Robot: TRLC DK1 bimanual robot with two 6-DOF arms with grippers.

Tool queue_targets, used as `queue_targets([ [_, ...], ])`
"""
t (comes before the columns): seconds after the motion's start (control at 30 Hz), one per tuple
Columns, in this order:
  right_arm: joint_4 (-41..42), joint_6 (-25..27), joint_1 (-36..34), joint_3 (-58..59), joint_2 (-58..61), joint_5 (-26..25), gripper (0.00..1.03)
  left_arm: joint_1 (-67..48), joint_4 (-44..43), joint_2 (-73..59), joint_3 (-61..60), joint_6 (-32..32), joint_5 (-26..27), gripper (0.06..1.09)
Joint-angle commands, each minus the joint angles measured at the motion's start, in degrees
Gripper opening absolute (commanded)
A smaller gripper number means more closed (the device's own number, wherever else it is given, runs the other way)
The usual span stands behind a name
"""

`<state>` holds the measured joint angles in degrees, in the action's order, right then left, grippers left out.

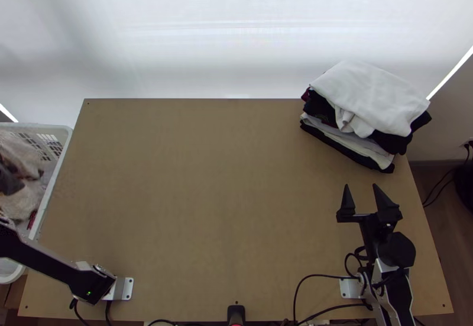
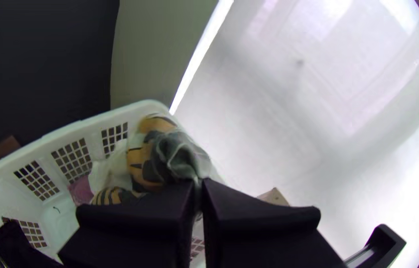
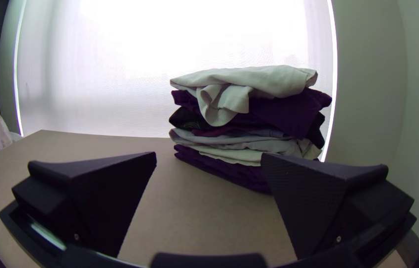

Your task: Fold the t-shirt

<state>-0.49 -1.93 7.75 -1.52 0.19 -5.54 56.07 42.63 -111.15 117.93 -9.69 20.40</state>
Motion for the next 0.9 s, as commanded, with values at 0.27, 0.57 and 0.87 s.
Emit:
queue_targets([
  [0.27,0.7,-1.0,-0.2,1.1,-0.3,0.1,0.99,-14.9,3.1,28.3,-8.5,-3.6,1.4,0.09],
  [0.57,0.7,-1.0,-0.2,1.1,-0.3,0.1,0.99,-47.3,1.6,42.8,-24.1,-11.4,-10.3,0.09],
  [0.87,0.7,-1.0,-0.2,1.1,-0.3,0.1,0.99,-85.9,-7.3,45.6,-37.2,-19.2,-23.0,0.09],
])
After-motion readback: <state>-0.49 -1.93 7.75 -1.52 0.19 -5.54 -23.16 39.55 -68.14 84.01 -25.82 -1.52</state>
